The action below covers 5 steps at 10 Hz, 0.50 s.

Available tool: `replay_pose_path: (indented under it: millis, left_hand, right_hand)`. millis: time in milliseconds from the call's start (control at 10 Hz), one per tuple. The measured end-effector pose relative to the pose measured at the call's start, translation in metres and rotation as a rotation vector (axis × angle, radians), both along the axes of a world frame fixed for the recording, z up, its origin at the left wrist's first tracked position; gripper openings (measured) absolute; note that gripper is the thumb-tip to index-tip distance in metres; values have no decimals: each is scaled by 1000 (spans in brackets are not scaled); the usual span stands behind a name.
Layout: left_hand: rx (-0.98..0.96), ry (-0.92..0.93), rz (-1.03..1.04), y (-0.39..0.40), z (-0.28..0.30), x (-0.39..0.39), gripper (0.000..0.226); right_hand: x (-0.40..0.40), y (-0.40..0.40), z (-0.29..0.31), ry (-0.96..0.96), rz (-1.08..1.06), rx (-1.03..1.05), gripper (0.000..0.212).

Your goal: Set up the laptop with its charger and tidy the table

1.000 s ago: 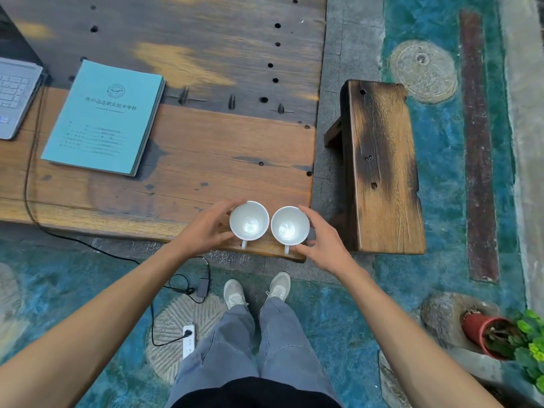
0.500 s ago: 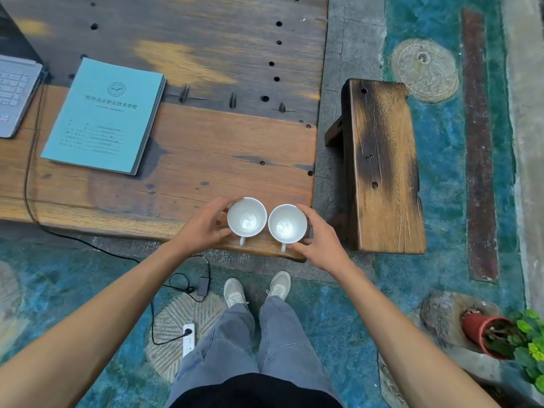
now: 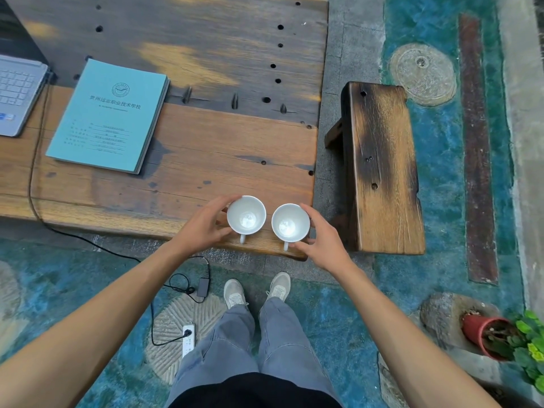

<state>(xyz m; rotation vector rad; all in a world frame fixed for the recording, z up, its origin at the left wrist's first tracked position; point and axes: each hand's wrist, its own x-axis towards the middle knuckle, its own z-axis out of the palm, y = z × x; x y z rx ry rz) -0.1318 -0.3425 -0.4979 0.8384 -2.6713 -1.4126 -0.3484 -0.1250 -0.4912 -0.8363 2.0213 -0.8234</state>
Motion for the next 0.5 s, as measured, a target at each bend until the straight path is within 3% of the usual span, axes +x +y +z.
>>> replay_pose_path:
  millis: [300,400,500]
  left_hand:
    - [56,-84,32,4,-10,12,107]
    - [29,-82,53,4,-5,21,108]
    - [17,-14,29,2,0,26,102]
  right_hand:
    - [2,0,2,-33,-22,22,96]
    - [0,2,8,-10,45,37,103]
    - [-2,7,13,31,81,22,97]
